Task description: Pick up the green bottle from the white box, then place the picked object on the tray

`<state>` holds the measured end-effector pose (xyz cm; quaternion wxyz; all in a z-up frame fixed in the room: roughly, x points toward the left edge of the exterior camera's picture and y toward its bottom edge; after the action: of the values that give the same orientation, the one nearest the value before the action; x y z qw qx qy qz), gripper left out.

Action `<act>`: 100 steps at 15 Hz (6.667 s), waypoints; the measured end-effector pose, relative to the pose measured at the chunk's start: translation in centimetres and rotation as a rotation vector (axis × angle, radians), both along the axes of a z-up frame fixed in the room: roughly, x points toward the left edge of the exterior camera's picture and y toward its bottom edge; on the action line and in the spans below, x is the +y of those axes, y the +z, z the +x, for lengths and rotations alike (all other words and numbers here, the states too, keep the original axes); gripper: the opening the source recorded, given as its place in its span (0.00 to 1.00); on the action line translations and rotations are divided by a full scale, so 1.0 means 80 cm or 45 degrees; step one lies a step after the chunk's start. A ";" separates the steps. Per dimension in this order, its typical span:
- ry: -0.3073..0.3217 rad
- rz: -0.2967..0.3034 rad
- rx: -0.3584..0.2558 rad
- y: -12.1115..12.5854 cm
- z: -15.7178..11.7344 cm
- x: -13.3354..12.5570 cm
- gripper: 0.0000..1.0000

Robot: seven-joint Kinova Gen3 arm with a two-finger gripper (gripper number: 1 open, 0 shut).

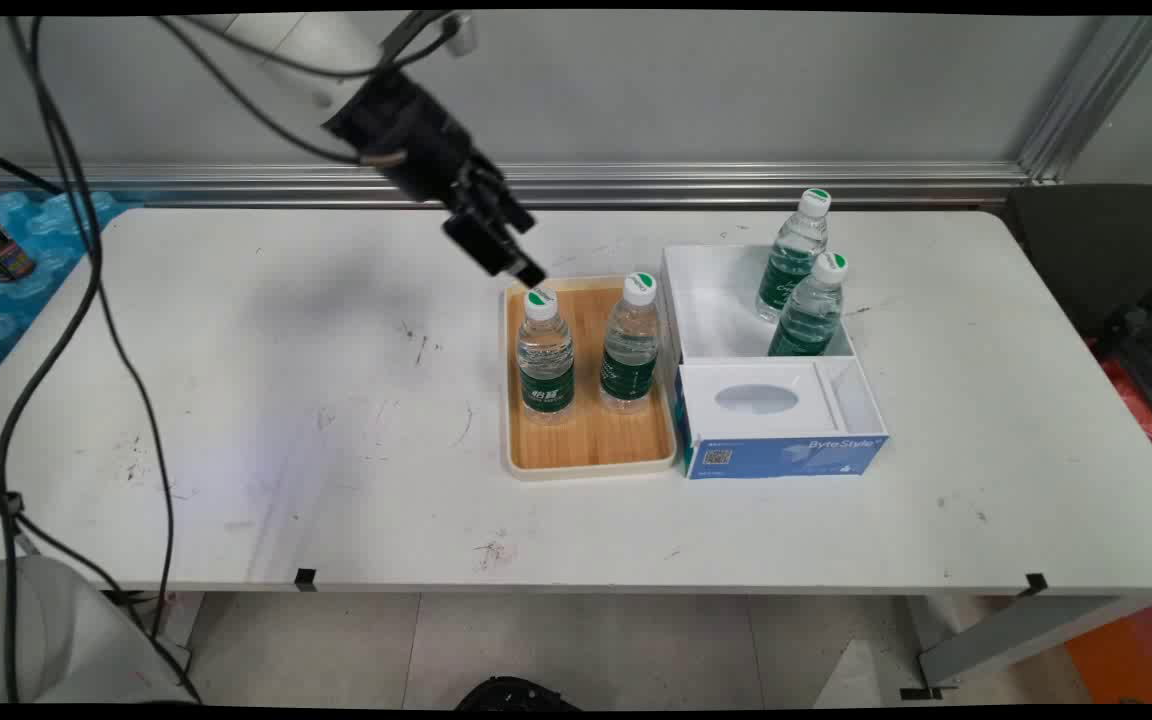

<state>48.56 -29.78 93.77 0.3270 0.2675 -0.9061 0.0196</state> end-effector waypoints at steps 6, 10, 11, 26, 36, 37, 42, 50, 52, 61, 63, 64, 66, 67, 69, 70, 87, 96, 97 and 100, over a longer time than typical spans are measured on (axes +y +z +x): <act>-0.037 -0.002 0.075 0.022 -0.046 -0.023 1.00; -0.028 -0.062 0.103 0.017 -0.080 -0.039 1.00; -0.023 -0.086 0.114 0.011 -0.097 -0.044 1.00; 0.061 -0.272 0.194 -0.117 -0.246 -0.106 1.00; 0.096 -0.300 0.233 -0.171 -0.288 -0.126 1.00; 0.100 -0.300 0.236 -0.175 -0.290 -0.127 1.00; 0.110 -0.296 0.241 -0.187 -0.297 -0.129 1.00; 0.114 -0.278 0.248 -0.200 -0.304 -0.128 0.00; 0.115 -0.273 0.252 -0.200 -0.305 -0.127 0.00; 0.110 -0.311 0.264 -0.159 -0.291 -0.135 0.00; 0.105 -0.325 0.259 -0.140 -0.280 -0.134 0.00; 0.099 -0.329 0.254 -0.129 -0.273 -0.132 0.00; 0.082 -0.331 0.238 -0.109 -0.258 -0.126 0.00; 0.073 -0.335 0.224 -0.099 -0.248 -0.122 0.00; 0.059 -0.351 0.188 -0.082 -0.223 -0.116 0.00; 0.056 -0.364 0.166 -0.073 -0.208 -0.113 0.00; 0.140 -0.404 0.043 -0.064 -0.028 -0.074 0.00; 0.132 -0.388 0.116 -0.122 -0.006 -0.069 0.00; 0.131 -0.388 0.125 -0.128 -0.006 -0.070 0.00; 0.123 -0.388 0.150 -0.146 -0.008 -0.073 0.00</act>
<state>47.89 -35.59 82.05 0.4149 0.2590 -0.8581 0.1567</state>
